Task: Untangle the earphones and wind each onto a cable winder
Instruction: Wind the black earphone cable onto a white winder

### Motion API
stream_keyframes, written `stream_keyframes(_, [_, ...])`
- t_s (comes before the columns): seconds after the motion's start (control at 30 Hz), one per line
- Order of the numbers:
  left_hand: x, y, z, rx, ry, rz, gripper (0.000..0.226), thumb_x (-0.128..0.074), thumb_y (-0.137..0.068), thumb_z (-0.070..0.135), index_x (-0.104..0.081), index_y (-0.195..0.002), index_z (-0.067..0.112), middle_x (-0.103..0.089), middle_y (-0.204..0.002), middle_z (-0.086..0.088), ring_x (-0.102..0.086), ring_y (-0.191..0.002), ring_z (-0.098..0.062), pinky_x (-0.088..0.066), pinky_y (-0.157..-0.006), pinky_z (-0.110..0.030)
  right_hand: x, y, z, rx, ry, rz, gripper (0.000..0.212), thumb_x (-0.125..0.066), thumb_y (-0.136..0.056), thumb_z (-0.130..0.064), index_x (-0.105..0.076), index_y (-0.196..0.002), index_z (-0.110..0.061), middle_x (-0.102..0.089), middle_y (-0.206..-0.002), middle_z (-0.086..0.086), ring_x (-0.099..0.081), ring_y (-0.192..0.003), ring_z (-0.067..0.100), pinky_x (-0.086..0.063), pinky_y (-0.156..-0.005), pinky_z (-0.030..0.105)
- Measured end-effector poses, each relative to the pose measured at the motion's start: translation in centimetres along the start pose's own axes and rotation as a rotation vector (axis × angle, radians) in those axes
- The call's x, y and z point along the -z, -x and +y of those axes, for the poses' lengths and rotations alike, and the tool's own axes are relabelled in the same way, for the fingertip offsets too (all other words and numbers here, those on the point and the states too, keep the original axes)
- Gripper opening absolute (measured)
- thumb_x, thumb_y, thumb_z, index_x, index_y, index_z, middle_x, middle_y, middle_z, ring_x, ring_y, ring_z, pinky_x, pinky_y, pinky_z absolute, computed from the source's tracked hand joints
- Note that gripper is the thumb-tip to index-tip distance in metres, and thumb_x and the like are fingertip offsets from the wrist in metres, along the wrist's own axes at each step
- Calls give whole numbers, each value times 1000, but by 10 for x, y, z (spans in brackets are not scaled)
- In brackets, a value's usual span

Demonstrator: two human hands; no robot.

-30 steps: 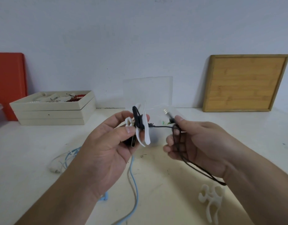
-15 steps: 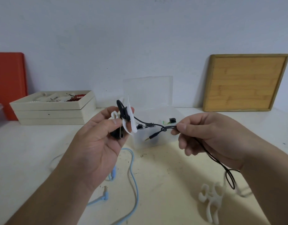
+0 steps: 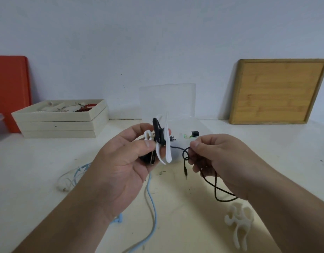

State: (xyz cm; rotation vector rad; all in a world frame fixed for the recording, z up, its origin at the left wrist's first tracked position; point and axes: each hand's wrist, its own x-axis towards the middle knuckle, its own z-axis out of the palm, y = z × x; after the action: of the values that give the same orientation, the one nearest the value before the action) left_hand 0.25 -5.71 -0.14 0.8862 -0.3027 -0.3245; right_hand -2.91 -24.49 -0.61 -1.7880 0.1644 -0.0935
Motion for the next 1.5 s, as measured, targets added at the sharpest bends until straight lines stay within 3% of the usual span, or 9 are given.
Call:
stream_keyframes(0.27, [0, 0, 0, -4, 22, 14, 49, -62, -66, -8, -60, -114, -2, -75, -96, -17, -74, -79, -16, -57, -62, -22, 1, 3, -3, 28, -45, -66, 11, -62, -95, -15, -60, -106, -15, -57, -60, 4, -32, -45, 18, -22, -45, 27])
stream_keyframes(0.37, [-1, -1, 3, -18, 63, 39, 43, -53, -68, -1, -61, -111, 0, -75, -95, -16, -74, -78, -15, -57, -61, -21, 3, 5, -4, 122, 195, -101, 21, -72, -87, -29, -60, -103, -36, -51, -61, -6, -39, -48, 15, -30, -48, 26])
stream_keyframes(0.5, [-2, 0, 7, -34, 89, 45, 40, -51, -69, -1, -62, -108, -1, -75, -92, -14, -73, -75, -16, -58, -61, -22, 2, 11, -10, 150, 283, -236, 6, -77, -83, -28, -73, -87, -25, -49, -57, -12, -39, -45, 5, -32, -47, 13])
stream_keyframes(0.63, [0, 0, 9, -42, 107, 54, 41, -52, -70, -1, -62, -110, -1, -74, -97, -16, -74, -80, -17, -58, -63, -23, -1, 11, -8, 194, 415, -199, 6, -75, -85, -23, -73, -80, -27, -49, -56, -10, -39, -49, 11, -34, -50, 19])
stream_keyframes(0.8, [2, -1, 10, -52, 125, 95, 43, -53, -69, -1, -61, -111, -2, -74, -101, -17, -75, -85, -18, -59, -66, -23, -1, 12, -10, 284, 486, -156, 45, -68, -88, -12, -58, -119, -42, -66, -69, 0, -60, -56, 18, -51, -55, 27])
stream_keyframes(0.97, [9, -7, 10, -72, 153, 189, 41, -55, -71, -4, -61, -111, -3, -74, -97, -15, -74, -86, -19, -59, -67, -24, 2, 14, -14, 340, 514, -25, 25, -61, -92, -9, -54, -91, -33, -73, -69, -6, -65, -59, 13, -58, -63, 40])
stream_keyframes(1.17, [10, -8, 8, -29, 148, 221, 26, -46, -89, -9, -63, -108, -3, -75, -95, -14, -74, -81, -18, -60, -73, -24, 5, 11, -16, 358, 250, 164, 16, -72, -88, -17, -71, -73, -21, -72, -75, -11, -50, -48, 5, -42, -55, 13])
stream_keyframes(1.3, [11, -8, 10, -44, 196, 215, 36, -54, -71, -3, -64, -106, 0, -76, -87, -10, -74, -78, -15, -60, -68, -22, 21, -1, -15, 139, -365, 334, 20, -65, -90, -5, -66, -72, -15, -64, -60, 2, -64, -56, 18, -55, -62, 29])
stream_keyframes(1.5, [8, -8, 16, -95, 216, 222, 36, -54, -65, 1, -66, -99, 1, -76, -83, -7, -75, -77, -15, -60, -66, -22, 47, -14, -3, -155, -584, 538, 8, -56, -88, -9, -63, -83, -11, -36, -45, -5, -32, -35, 12, -34, -40, 22])
